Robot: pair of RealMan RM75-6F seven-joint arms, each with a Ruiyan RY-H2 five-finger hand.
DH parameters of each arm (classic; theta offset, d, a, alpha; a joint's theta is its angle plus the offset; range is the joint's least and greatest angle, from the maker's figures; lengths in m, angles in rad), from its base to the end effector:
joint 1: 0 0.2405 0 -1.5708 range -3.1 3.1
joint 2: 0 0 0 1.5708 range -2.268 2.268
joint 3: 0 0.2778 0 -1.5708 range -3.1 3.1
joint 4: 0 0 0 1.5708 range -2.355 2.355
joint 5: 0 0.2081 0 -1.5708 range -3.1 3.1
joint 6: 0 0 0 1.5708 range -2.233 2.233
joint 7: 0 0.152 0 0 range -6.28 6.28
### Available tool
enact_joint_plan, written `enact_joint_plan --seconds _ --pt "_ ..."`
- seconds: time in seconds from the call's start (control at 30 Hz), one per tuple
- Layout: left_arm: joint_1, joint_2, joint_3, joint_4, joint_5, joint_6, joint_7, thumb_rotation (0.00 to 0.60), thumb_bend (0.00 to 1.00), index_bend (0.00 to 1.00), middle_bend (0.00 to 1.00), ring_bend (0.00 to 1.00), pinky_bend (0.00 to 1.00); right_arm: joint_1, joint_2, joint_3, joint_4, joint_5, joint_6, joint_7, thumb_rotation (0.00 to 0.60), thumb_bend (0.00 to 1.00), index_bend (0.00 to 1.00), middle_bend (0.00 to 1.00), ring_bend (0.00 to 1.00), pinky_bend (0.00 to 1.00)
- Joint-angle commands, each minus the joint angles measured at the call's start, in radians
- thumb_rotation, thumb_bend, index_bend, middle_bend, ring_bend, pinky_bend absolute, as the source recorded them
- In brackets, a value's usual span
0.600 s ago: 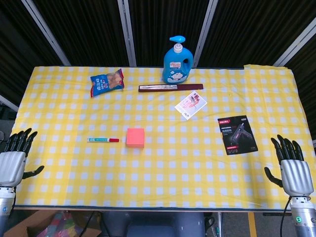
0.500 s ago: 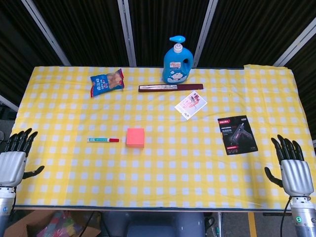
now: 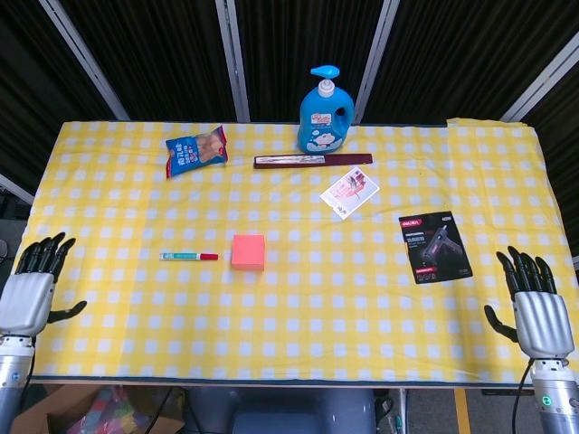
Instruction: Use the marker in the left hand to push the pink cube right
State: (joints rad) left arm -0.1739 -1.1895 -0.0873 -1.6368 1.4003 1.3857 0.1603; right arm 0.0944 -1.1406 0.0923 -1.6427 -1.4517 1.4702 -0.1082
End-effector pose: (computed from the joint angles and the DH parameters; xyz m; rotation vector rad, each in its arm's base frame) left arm -0.3158 0.2254 0.1401 -1.4234 -0.8974 -0.8432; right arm -0.3239 -0.2016 0.1669 1.3565 -0.8606 0.8682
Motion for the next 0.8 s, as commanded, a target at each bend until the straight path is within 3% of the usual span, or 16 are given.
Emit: enact_joint_plan --seconds 0.03,0.13,0.27,0.37,0.63,0.8 --pt "-0.042 -0.012 -0.033 -0.014 -0.050 -0.051 0.041 0.600 0.07 0.01 0.00 0.00 0.05 -0.001 0.000 -0.001 0.000 -0.002 0.002 0.000 0.600 0.38 0.00 0.00 0.00 0.00" --pt "-0.096 -0.033 -0.075 -0.023 -0.121 -0.115 0.094 0.600 0.09 0.07 0.00 0.00 0.07 -0.001 0.000 -0.001 0.001 -0.005 0.003 0.003 0.600 0.38 0.00 0.00 0.00 0.00" --pt "-0.161 -0.082 -0.119 -0.004 -0.195 -0.171 0.159 0.600 0.18 0.31 0.06 0.00 0.10 0.000 0.001 -0.002 0.002 -0.007 0.002 0.006 0.600 0.38 0.00 0.00 0.00 0.00" --pt "-0.210 -0.127 -0.147 0.013 -0.267 -0.216 0.207 0.600 0.22 0.39 0.07 0.00 0.10 0.000 0.002 -0.001 0.003 -0.007 0.002 0.010 0.600 0.38 0.00 0.00 0.00 0.00" --pt "-0.323 -0.259 -0.176 0.096 -0.429 -0.279 0.372 0.600 0.26 0.45 0.08 0.00 0.10 0.000 0.004 -0.001 0.003 -0.006 0.000 0.021 0.600 0.38 0.00 0.00 0.00 0.00" --pt "-0.360 -0.315 -0.177 0.124 -0.472 -0.281 0.416 0.600 0.28 0.46 0.08 0.00 0.10 0.001 0.004 -0.001 0.003 -0.008 -0.001 0.025 0.600 0.38 0.00 0.00 0.00 0.00"
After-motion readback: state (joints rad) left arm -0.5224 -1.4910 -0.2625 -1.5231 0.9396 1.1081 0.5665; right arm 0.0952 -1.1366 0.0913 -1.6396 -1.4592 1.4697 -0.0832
